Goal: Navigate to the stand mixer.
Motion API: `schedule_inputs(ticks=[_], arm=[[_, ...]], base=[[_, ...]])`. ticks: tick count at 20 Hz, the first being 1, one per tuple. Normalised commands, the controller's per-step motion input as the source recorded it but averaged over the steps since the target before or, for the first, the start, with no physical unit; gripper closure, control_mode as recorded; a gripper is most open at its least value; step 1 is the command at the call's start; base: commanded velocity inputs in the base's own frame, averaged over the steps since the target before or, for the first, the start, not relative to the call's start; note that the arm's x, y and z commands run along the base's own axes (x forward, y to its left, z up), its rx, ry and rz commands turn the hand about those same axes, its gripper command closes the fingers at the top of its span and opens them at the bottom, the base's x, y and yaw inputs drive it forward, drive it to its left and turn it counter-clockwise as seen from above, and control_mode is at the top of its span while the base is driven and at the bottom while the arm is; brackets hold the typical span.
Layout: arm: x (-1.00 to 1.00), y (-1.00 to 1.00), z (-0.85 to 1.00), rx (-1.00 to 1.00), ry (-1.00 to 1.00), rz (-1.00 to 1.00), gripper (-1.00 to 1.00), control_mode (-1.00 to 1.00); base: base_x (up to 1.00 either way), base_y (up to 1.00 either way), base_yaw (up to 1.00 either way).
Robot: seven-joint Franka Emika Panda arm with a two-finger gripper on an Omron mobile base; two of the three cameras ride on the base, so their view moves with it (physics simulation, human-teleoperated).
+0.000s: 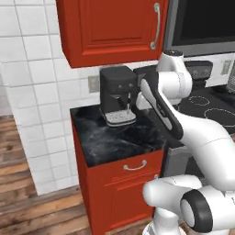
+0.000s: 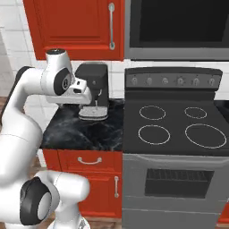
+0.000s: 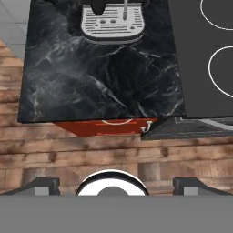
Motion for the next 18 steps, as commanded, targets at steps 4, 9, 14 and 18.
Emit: schedule_inputs(ticks=[4,9,14,18], arm=[[0.00,0.00,0.00,0.00,0.00,0.00,-1.00,1.00],[0.00,0.00,0.00,0.00,0.00,0.00,-1.00,1.00],[0.00,0.00,0.00,0.00,0.00,0.00,-1.00,1.00],[0.00,0.00,0.00,0.00,0.00,0.00,-1.00,1.00]], base=[[-0.06,-0.05,-0.80],[0.00,0.00,-0.94],[0.01,0.00,-0.99],[0.14,0.00,-0.96]])
